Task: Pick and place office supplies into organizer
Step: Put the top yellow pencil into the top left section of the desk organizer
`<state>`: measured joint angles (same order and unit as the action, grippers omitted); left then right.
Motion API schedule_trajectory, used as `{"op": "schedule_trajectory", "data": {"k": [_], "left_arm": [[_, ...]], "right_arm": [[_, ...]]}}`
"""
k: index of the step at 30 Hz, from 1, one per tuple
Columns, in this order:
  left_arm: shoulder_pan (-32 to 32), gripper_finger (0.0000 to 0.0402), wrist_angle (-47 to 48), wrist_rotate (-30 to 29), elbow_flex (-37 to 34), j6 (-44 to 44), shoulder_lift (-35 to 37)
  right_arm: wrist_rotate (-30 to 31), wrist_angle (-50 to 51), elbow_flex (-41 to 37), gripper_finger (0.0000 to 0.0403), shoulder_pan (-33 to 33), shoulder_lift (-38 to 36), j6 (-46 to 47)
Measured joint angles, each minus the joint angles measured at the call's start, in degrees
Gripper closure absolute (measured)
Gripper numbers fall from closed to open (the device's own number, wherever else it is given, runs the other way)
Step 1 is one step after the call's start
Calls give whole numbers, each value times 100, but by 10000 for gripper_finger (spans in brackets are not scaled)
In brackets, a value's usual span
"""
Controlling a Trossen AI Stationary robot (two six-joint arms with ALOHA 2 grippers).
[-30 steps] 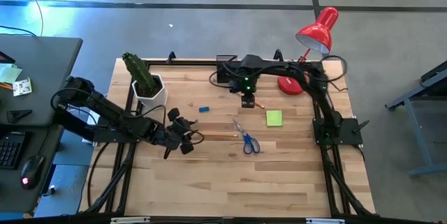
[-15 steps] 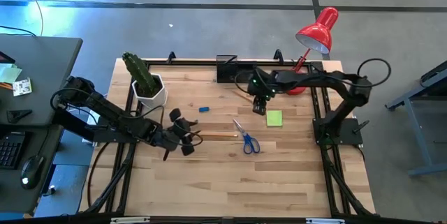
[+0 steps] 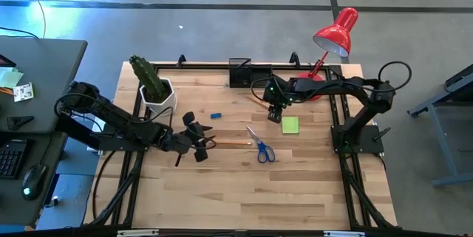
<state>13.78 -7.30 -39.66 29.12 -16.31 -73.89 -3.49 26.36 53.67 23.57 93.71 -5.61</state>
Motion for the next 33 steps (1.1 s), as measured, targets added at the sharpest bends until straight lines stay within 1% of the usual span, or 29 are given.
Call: {"op": "schedule_trajectory", "data": {"k": [3, 8, 14, 19, 23, 33], "left_arm": [[11, 252, 53, 5, 0, 4, 0], [11, 252, 108, 20, 0, 4, 0], [11, 252, 104, 20, -2, 2, 0], [11, 252, 100, 17, 0, 2, 0], [11, 252, 97, 17, 0, 2, 0], [11, 252, 99, 10, -1, 2, 0]], "right_arm": [[12, 327, -7, 250, -3, 0, 210], [160, 462, -250, 250, -39, 4, 430], [408, 199, -472, 250, -50, 4, 440], [464, 60, -487, 250, -50, 4, 357], [659, -113, -487, 250, -50, 4, 297], [769, -606, -494, 250, -196, 6, 217]]}}
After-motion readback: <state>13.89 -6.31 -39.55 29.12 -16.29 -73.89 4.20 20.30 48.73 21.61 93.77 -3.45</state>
